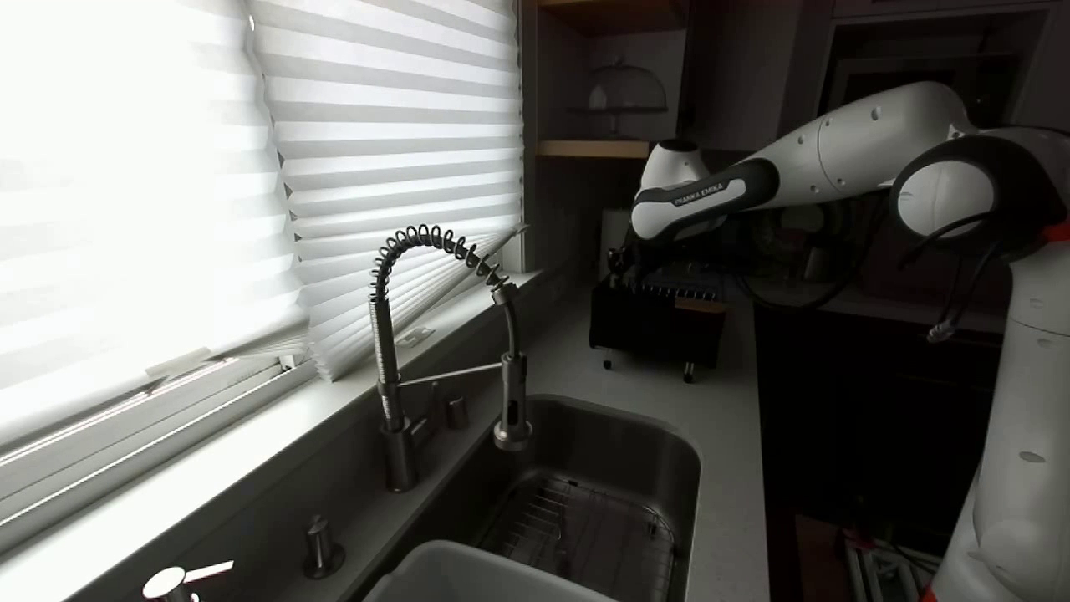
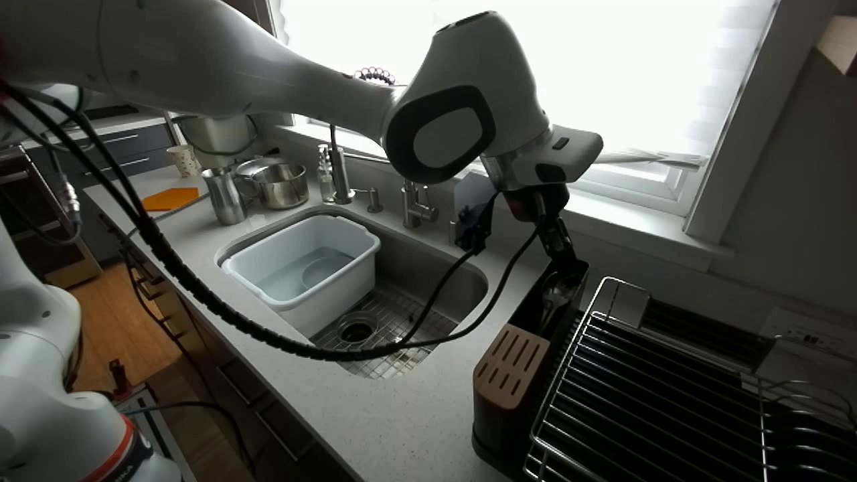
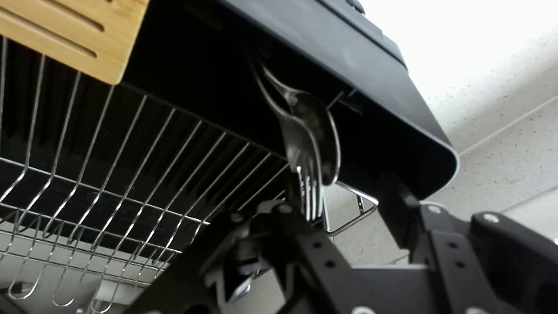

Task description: Move the spoon and fork from the plate rack to the countertop

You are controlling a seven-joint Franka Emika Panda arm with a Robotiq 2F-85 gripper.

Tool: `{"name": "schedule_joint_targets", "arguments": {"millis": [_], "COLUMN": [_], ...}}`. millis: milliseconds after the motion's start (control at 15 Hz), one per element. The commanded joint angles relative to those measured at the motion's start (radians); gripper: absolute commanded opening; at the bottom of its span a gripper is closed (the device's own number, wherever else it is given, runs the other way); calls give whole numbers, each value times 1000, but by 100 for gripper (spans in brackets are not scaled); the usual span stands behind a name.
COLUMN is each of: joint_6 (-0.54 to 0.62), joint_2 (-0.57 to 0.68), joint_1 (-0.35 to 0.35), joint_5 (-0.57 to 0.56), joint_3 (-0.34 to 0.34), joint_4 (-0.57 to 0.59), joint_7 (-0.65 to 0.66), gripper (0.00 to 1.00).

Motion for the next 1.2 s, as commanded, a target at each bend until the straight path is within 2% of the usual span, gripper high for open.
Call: {"name": "schedule_joint_targets", "arguments": {"millis": [0, 67, 333, 467, 600, 667, 733, 800, 1133], "joint_6": [-7, -7, -14, -12, -13, -15, -17, -15, -22], "joint_2": [26, 26, 22, 23, 23, 22, 21, 20, 8], "joint_1": [13, 13, 13, 13, 14, 14, 15, 16, 20], "joint_5": [22, 23, 26, 27, 25, 25, 22, 21, 12], "joint_3": [-26, -27, -28, -28, -28, -27, -27, -27, -26], "joint_4": [25, 24, 23, 23, 21, 20, 19, 18, 14], "joint_7": [-36, -40, -56, -62, -71, -73, -73, -79, -98], "gripper": [55, 58, 84, 90, 66, 65, 58, 48, 10]}}
